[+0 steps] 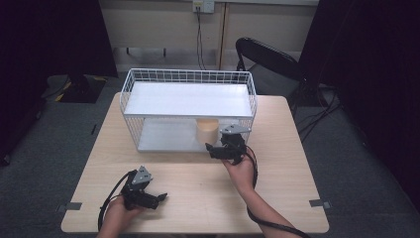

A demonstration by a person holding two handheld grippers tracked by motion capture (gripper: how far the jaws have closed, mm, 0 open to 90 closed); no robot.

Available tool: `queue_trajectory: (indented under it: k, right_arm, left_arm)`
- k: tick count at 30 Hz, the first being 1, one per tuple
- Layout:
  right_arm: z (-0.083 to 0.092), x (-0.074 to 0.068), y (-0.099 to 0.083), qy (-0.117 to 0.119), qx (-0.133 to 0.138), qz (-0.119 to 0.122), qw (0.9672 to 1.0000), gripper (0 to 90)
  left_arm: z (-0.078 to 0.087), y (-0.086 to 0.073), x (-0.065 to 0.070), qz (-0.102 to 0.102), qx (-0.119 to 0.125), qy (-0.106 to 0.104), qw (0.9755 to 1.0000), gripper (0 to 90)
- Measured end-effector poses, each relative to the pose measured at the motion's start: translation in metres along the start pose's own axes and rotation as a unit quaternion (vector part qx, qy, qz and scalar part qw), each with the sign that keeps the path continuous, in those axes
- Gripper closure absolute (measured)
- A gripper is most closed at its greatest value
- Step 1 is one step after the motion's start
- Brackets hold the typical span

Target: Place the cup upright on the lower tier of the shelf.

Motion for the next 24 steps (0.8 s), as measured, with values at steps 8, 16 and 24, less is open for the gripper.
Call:
queue_trajectory:
  k: [8,16,24]
  right_arm:
    - [0.008,-0.006,0.000,0.010,0.009,0.013,0.9998,15.5]
    - [0.019,-0.009,-0.002,0.024,0.012,0.025,0.9993,14.7]
    - [0.029,-0.004,-0.010,0.031,0.011,0.029,0.9990,14.9]
  left_arm:
    - [0.000,0.000,0.000,0.000,0.000,0.000,1.0000,3.6]
    - [0.000,0.000,0.000,0.000,0.000,0.000,1.0000,3.6]
    - [0.000,0.000,0.000,0.000,0.000,0.000,1.0000,3.6]
Point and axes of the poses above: each handheld gripper's, and its own axes: z roughly backward along the jaws, y roughly out of its top, x roughly to its right, the point moved 2 cm from there along -z, roughly forward along the jaws, and after that the axes turned 15 degrees about z, right-handed, at the moved point
